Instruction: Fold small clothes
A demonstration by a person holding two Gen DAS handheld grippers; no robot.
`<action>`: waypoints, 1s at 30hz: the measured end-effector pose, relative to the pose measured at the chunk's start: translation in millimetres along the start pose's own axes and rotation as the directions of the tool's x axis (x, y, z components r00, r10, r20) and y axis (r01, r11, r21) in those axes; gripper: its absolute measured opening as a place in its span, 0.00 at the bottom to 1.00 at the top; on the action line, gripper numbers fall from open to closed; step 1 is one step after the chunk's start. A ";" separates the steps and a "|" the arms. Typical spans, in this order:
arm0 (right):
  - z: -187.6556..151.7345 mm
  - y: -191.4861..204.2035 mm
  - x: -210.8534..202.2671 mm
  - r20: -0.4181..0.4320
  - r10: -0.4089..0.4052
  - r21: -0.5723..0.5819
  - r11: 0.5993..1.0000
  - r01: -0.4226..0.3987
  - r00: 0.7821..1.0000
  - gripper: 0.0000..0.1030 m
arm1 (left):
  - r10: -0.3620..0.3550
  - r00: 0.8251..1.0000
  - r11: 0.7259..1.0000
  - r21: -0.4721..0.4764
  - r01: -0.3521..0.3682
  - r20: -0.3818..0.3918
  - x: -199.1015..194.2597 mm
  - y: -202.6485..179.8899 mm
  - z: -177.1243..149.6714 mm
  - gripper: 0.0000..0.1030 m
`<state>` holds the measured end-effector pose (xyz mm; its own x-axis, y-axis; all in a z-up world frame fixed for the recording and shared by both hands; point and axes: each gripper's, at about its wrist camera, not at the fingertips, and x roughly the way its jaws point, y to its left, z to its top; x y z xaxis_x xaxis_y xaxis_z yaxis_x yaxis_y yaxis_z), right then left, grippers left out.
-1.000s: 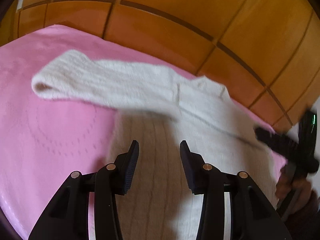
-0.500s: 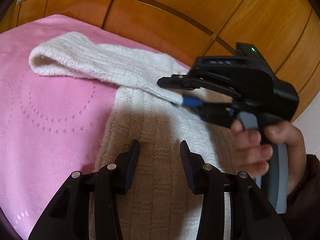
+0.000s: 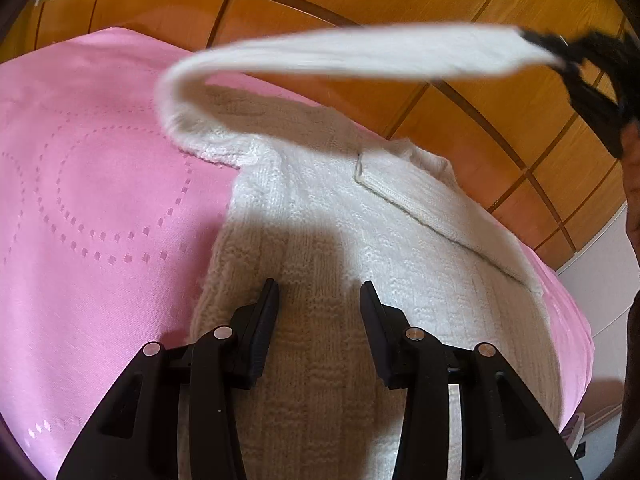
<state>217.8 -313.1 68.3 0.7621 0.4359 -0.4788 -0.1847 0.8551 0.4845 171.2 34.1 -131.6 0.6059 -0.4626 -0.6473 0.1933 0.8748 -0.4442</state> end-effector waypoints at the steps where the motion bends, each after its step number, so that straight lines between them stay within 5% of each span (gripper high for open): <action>1: -0.5 -11.0 -5.6 0.009 -0.023 0.016 1.000 0.023 1.000 0.05 | 0.002 1.000 1.000 0.001 -0.002 0.000 0.3 -0.5 0.5 0.40; 7: -25.7 -92.2 -33.7 -0.009 -0.171 0.150 0.974 0.170 0.985 0.05 | 0.018 1.000 1.000 0.012 -0.018 -0.002 1.4 -5.6 -0.8 0.40; 16: -81.0 -196.4 -37.3 -0.127 -0.380 0.286 0.871 0.400 0.916 0.05 | 0.047 0.999 0.998 0.035 -0.046 -0.007 4.3 -10.8 0.2 0.40; 20: -102.6 -229.6 -30.9 -0.198 -0.333 0.366 0.847 0.385 0.922 0.06 | 0.056 0.998 0.997 0.045 -0.056 -0.011 6.0 -12.8 0.6 0.40; 23: -107.3 -239.8 -43.2 -0.168 -0.326 0.409 0.836 0.367 0.930 0.16 | 0.067 0.997 0.996 0.053 -0.065 -0.048 4.0 -17.4 7.2 0.40; 25: -102.9 -234.8 -49.1 -0.149 -0.353 0.388 0.838 0.383 0.923 0.38 | 0.048 0.996 0.998 0.036 -0.045 -0.075 -1.8 -17.1 17.9 0.41; 30: -91.9 -201.2 -58.8 -0.080 -0.376 0.279 0.880 0.383 0.923 0.46 | -0.053 0.998 0.993 -0.104 0.050 -0.024 -25.2 6.4 60.6 0.55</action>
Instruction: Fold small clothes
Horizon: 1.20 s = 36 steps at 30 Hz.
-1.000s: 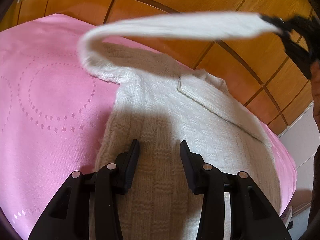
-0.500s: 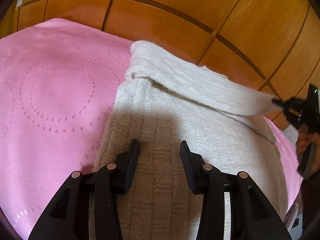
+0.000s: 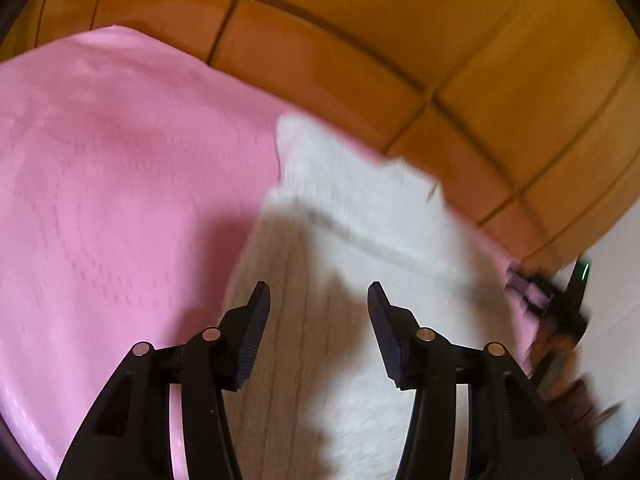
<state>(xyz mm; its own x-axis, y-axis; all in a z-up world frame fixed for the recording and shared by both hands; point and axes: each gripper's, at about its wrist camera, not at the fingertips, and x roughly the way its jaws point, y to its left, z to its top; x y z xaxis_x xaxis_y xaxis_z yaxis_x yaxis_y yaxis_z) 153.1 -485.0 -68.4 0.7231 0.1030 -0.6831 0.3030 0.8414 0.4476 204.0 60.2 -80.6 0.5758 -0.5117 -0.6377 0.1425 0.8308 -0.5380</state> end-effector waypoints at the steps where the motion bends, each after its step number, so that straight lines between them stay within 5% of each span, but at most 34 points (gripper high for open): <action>1: -2.0 10.0 1.3 -0.007 0.016 -0.032 0.999 -0.016 1.000 0.49 | -0.010 1.000 1.000 -0.025 0.011 0.018 -1.4 5.0 13.6 0.57; 6: -16.2 39.8 22.2 -0.043 -0.024 -0.167 0.986 0.016 0.999 0.50 | 0.000 1.000 0.998 -0.062 0.001 0.013 23.0 17.6 62.3 0.57; 17: -22.9 33.6 32.9 -0.065 -0.052 -0.181 0.983 0.040 0.997 0.52 | -0.130 0.977 0.959 -0.273 0.081 -0.167 130.8 51.1 111.4 0.57; 19: -23.8 35.3 33.7 -0.066 -0.058 -0.195 0.980 0.044 0.996 0.53 | -0.184 0.969 0.952 -0.274 0.134 -0.166 137.2 46.7 112.2 0.45; 21: -26.1 39.1 33.5 -0.066 -0.061 -0.219 0.975 0.045 0.996 0.53 | -0.174 0.976 0.965 -0.217 0.144 -0.128 132.1 35.7 113.5 0.17; 24: -32.6 46.7 35.8 -0.085 -0.049 -0.254 0.967 0.026 0.995 0.56 | -0.114 0.993 0.989 -0.097 0.111 -0.025 108.8 17.0 113.3 0.10; 26: -40.5 53.2 43.3 -0.094 -0.067 -0.289 0.957 0.037 0.993 0.60 | 0.017 1.000 1.000 0.019 -0.017 -0.001 105.6 5.2 108.5 0.10; 28: -46.0 58.6 49.1 -0.089 -0.093 -0.314 0.948 0.061 0.992 0.64 | 0.181 0.981 0.978 0.118 -0.172 -0.066 130.9 0.4 101.6 0.09; 30: -48.4 63.1 53.8 -0.088 -0.123 -0.334 0.939 0.087 0.989 0.65 | 0.269 0.959 0.950 0.185 -0.250 -0.086 147.2 -2.1 92.8 0.09; 33: -49.4 61.6 57.0 -0.083 -0.125 -0.333 0.938 0.090 0.989 0.67 | 0.349 0.935 0.914 0.239 -0.327 -0.056 144.6 -8.4 87.6 0.15; 36: -50.5 58.9 56.2 -0.075 -0.113 -0.324 0.943 0.083 0.991 0.67 | 0.374 0.927 0.907 0.211 -0.363 -0.010 128.3 -17.1 85.3 0.15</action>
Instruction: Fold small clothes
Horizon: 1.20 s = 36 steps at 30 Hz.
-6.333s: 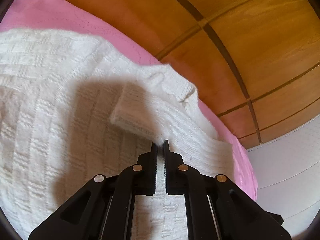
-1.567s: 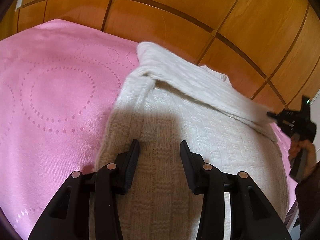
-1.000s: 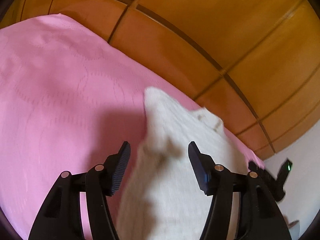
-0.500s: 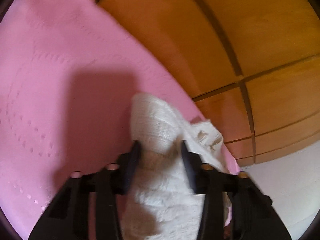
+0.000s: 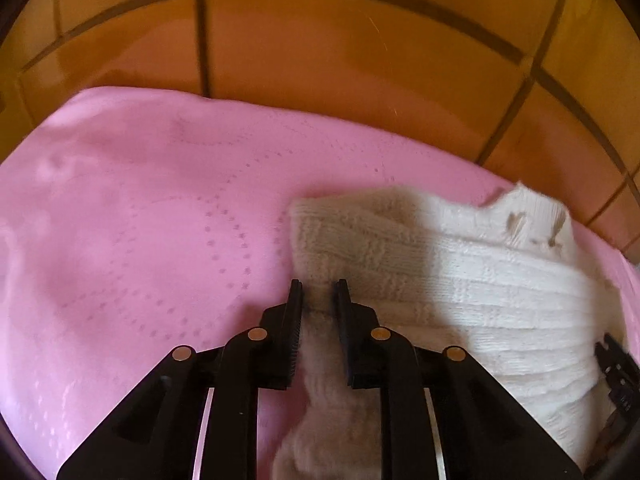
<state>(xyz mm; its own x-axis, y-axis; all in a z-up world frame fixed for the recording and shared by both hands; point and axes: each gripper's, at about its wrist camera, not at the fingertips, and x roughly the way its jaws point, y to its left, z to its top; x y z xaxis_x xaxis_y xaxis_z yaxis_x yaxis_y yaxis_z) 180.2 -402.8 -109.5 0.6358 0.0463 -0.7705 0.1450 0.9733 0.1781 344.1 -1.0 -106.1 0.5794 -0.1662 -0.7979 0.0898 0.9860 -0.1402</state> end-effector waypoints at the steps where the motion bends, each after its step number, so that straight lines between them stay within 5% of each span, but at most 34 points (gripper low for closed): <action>1: -0.6 -0.5 -0.4 0.003 0.004 0.001 1.000 -0.004 1.000 0.67 | 0.006 1.000 1.000 0.007 -0.007 0.023 -8.1 -0.7 -2.8 0.15; 6: -0.2 -1.4 0.4 0.008 0.014 0.006 1.000 -0.014 1.000 0.69 | -0.089 0.993 0.992 0.098 0.082 0.072 -42.9 -19.8 -41.7 0.31; 9: -0.1 -0.9 0.9 0.011 0.014 0.004 1.000 -0.014 1.000 0.69 | -0.028 1.000 0.990 0.136 0.026 0.012 -20.2 -24.5 -59.8 0.31; 16: -0.9 -0.3 1.1 0.018 0.020 0.002 1.000 -0.020 1.000 0.72 | 0.005 0.998 0.993 0.116 -0.012 0.058 -31.6 -33.5 -61.4 0.31; 21: -1.1 2.3 0.1 0.020 0.008 -0.007 1.000 -0.008 1.000 0.74 | -0.017 0.994 0.992 0.125 0.003 0.110 -60.5 -37.4 -80.0 0.47; 33: 5.5 3.0 -28.0 0.031 -0.015 0.037 0.999 0.014 0.999 0.82 | -0.026 0.988 0.995 0.102 0.010 0.153 -102.9 -34.1 -109.0 0.47; 36: -0.3 -1.9 -17.9 -0.031 -0.044 0.044 0.998 0.045 0.999 0.83 | -0.028 0.988 0.996 0.093 0.014 0.150 -105.6 -30.9 -114.0 0.47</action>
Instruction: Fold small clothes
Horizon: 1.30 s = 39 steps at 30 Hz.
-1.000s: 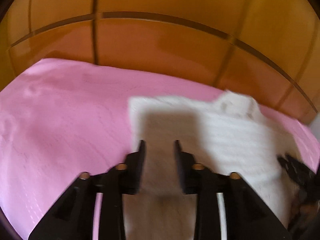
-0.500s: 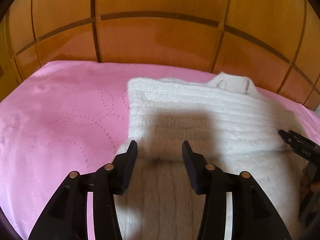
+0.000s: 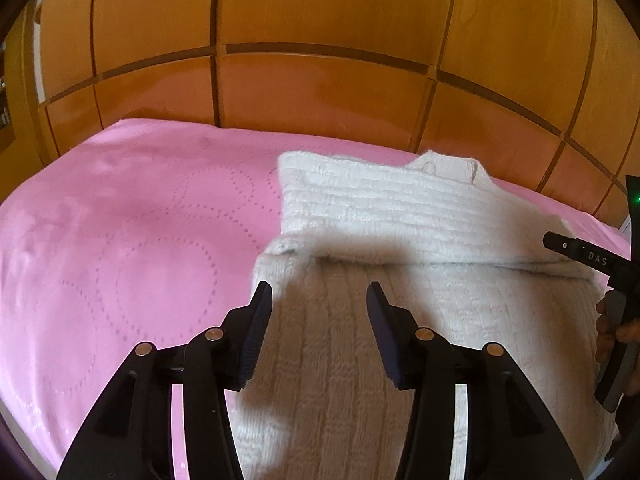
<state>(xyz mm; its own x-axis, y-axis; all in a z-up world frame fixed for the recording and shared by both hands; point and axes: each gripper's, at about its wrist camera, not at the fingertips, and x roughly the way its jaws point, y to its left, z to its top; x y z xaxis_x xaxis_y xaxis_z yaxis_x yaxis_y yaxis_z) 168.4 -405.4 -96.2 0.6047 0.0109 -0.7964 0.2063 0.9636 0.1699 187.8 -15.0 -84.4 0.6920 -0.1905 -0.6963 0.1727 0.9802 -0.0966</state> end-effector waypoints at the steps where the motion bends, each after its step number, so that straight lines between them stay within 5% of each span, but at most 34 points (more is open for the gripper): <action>1: -2.5 -0.9 4.2 -0.014 -0.002 -0.005 1.000 0.002 1.000 0.84 | 0.006 1.000 1.000 -0.002 -0.006 0.001 -1.4 1.0 -2.6 0.47; 13: -16.4 -2.6 -19.1 0.002 0.014 -0.013 1.000 -0.014 1.000 0.86 | 0.016 0.999 1.000 -0.011 -0.017 -0.036 -12.2 10.6 -30.2 0.47; 15: -21.7 -5.4 -27.7 -0.002 0.026 -0.012 1.000 -0.026 1.000 0.87 | 0.021 0.999 1.000 -0.013 -0.021 -0.034 -15.1 13.0 -34.3 0.60; 18: -30.8 -13.6 -40.0 -0.007 0.029 -0.003 1.000 -0.029 1.000 0.87 | 0.023 0.999 1.000 -0.012 -0.024 -0.030 -20.7 16.4 -38.6 0.61; 29: -91.4 -69.9 -92.9 -0.050 -0.024 0.017 1.000 0.025 0.998 0.88 | 0.035 0.998 0.999 -0.018 -0.036 -0.045 -35.5 33.0 -54.6 0.61; 34: -126.2 -83.5 -113.4 -0.109 0.059 0.036 0.998 -0.055 0.992 0.88 | 0.022 0.995 1.000 -0.017 -0.024 -0.093 -42.9 44.3 -72.4 0.61; 39: -161.6 -84.3 -143.7 -0.172 0.170 0.056 0.985 -0.163 0.970 0.67 | -0.082 0.977 0.996 -0.042 0.075 -0.195 -59.5 63.4 -103.8 0.53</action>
<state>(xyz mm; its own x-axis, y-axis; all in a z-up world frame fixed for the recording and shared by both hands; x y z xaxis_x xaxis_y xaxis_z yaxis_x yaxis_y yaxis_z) -60.2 -445.1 -89.9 0.4896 0.2206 -0.8436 0.1477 0.9325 0.3295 84.8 64.0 -122.9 0.5255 -0.2562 -0.8113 0.1947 0.9645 -0.1784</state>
